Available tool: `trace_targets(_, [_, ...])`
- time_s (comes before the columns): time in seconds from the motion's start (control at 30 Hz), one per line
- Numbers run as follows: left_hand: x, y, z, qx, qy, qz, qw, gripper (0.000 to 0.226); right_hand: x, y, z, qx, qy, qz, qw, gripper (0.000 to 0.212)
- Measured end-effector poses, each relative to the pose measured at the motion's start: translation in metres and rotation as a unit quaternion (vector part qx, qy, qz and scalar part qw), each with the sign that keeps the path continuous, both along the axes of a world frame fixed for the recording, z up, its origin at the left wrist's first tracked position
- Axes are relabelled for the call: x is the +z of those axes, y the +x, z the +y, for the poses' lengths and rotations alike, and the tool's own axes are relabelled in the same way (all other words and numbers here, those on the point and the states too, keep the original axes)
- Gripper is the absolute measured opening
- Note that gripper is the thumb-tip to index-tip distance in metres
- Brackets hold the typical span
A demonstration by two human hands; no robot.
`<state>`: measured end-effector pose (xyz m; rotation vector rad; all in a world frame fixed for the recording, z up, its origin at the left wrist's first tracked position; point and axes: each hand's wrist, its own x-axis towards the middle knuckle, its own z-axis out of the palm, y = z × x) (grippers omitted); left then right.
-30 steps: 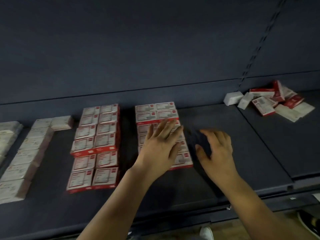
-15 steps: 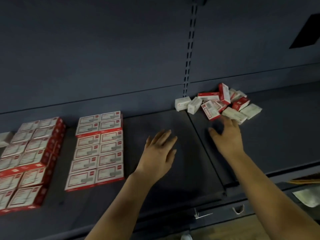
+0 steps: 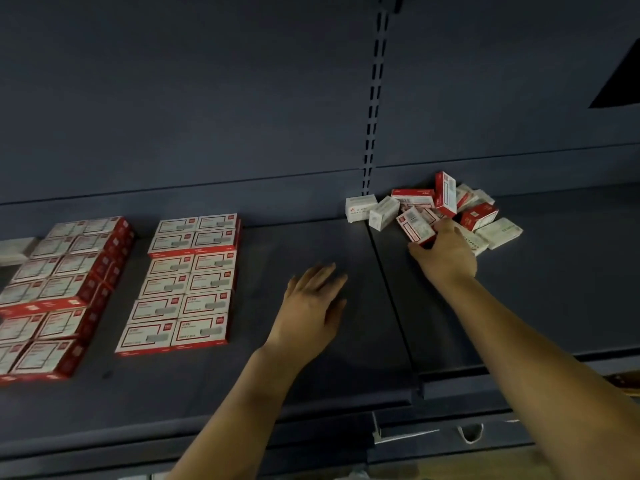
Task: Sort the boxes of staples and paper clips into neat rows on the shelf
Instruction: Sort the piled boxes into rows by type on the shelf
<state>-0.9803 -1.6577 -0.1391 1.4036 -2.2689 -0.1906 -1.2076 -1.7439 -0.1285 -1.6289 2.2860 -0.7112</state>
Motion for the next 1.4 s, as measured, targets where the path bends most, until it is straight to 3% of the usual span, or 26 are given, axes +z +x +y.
trace_targets(0.1, [0.0, 0.004, 0.002, 0.011, 0.02, 0.016, 1.0, 0.045, -0.003, -0.001, 0.013, 0.025, -0.055, -0.059, 0.996, 0.044])
trace_targets(0.23, [0.007, 0.007, 0.006, 0.03, 0.07, 0.142, 0.987, 0.04, -0.004, 0.012, 0.049, 0.107, -0.13, -0.118, 0.979, 0.031])
trace_targets(0.43, [0.038, 0.02, 0.003, 0.087, 0.2, 0.398, 0.891, 0.032, 0.008, 0.055, 0.099, 0.284, -0.175, -0.21, 0.919, 0.036])
trace_targets(0.53, [0.048, 0.038, 0.003, 0.018, 0.249, 0.391, 0.886, 0.025, 0.016, 0.068, 0.106, 0.367, -0.167, -0.211, 0.891, 0.038])
trace_targets(0.63, [0.052, 0.059, 0.009, -0.012, 0.271, 0.379, 0.885, 0.026, 0.019, 0.082, 0.107, 0.389, -0.191, -0.213, 0.876, 0.043])
trace_targets(0.77, [0.055, 0.092, 0.012, -0.013, 0.295, 0.451, 0.842, 0.036, 0.025, 0.115, 0.104, 0.317, -0.253, -0.239, 0.882, 0.036])
trace_targets(0.83, [0.057, 0.105, 0.019, -0.02, 0.298, 0.45, 0.841, 0.049, 0.031, 0.139, 0.103, 0.283, -0.286, -0.223, 0.888, 0.025])
trace_targets(0.93, [0.055, 0.125, 0.029, -0.02, 0.287, 0.456, 0.842, 0.037, 0.033, 0.179, 0.108, 0.306, -0.302, -0.226, 0.874, 0.018])
trace_targets(1.03, [0.054, 0.153, 0.037, 0.015, 0.281, 0.545, 0.79, 0.035, 0.032, 0.217, 0.118, 0.351, -0.265, -0.27, 0.857, 0.025])
trace_targets(1.13, [0.053, 0.183, 0.044, 0.031, 0.276, 0.633, 0.723, 0.036, 0.03, 0.251, 0.124, 0.38, -0.229, -0.243, 0.863, 0.038])
trace_targets(1.4, [0.049, 0.245, 0.055, 0.005, 0.271, 0.726, 0.632, 0.036, 0.027, 0.329, 0.123, 0.339, -0.309, -0.041, 0.888, 0.057])
